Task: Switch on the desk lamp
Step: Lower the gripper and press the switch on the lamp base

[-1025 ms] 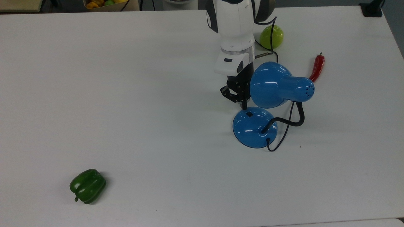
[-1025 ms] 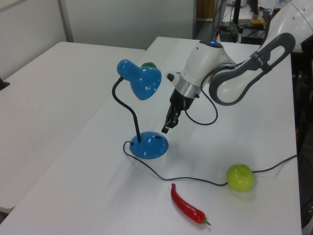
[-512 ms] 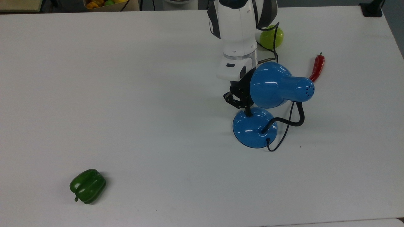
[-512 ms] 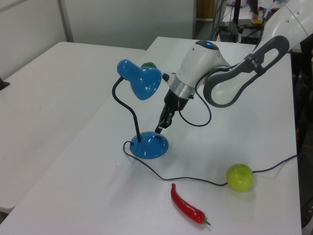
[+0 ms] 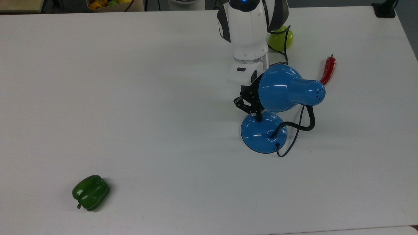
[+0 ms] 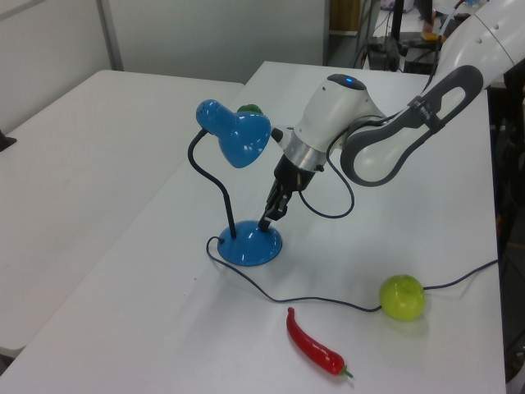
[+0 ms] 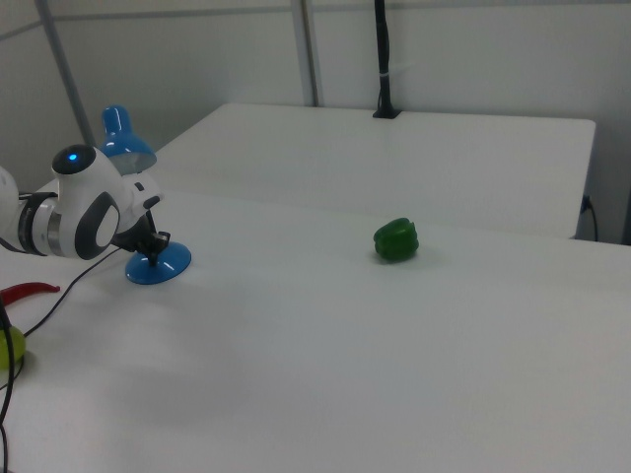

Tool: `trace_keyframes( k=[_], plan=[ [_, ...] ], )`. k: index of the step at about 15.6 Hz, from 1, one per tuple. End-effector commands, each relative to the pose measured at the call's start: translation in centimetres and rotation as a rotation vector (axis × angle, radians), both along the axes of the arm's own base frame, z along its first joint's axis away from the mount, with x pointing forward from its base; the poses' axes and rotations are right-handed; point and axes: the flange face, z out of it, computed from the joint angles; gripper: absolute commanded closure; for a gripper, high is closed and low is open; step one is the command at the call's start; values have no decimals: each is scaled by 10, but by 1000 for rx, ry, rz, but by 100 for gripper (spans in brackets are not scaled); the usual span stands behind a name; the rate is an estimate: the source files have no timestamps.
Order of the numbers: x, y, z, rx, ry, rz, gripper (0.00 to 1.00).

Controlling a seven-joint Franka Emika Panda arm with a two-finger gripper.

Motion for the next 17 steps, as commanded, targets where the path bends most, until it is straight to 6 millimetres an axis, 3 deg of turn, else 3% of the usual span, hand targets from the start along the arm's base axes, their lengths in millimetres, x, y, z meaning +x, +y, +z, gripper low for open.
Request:
trace_keyframes(
  k=[1, 9, 12, 17],
  plan=[
    [-1, 13, -6, 21, -23, 16, 100],
    [-2, 14, -17, 9, -18, 27, 100],
    [-7, 17, -2, 24, -24, 33, 100],
    [-17, -3, 34, 25, -22, 7, 100]
  ],
)
